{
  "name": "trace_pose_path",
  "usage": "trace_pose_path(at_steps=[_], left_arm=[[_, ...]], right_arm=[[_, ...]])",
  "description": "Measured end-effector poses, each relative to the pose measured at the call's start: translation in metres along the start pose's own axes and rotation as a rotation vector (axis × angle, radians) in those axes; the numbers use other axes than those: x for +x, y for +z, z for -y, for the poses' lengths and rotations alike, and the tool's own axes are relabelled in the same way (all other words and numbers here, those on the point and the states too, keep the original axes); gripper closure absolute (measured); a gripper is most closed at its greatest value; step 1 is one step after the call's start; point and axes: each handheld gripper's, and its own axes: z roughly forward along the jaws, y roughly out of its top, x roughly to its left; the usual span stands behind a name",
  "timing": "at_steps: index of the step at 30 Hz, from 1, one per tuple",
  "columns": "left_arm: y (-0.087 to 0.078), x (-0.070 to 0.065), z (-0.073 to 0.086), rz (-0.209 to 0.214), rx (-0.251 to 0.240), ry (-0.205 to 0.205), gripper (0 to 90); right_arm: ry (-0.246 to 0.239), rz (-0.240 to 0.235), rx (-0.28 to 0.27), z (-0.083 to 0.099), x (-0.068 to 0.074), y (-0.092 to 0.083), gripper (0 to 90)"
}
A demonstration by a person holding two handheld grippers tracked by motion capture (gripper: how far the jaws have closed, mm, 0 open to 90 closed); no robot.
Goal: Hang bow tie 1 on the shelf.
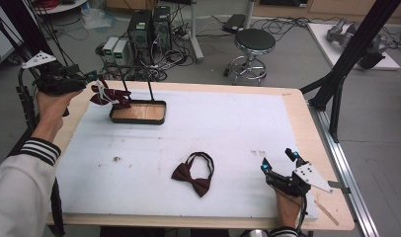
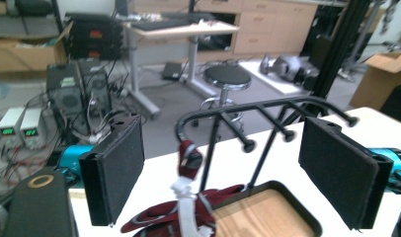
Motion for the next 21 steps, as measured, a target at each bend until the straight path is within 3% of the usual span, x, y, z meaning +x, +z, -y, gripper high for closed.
trace_pose_path(at_steps=[4,10,18,21], left_arm=[[-0.007,-0.012,0.003,0.038,-0.017,0.024,16.7],[-0.012,-0.032,0.011,0.129,-0.036,0.053,14.0],[-0.022,-0.051,0.022,0.19,-0.068,0.062,13.8],[-0.029,-0.059,0.027,0.208,-0.077,0.083,13.8]], right_arm=[[-0.007,-0.005,-0.004,0.0,0.0,0.0,11.0],[-0.003,-0.008,-0.009,0.0,0.0,0.0,11.0],[-0.003,-0.008,-0.008,0.0,0.0,-0.001,10.9],[-0.001,-0.01,-0.008,0.0,0.0,-0.001,11.0]])
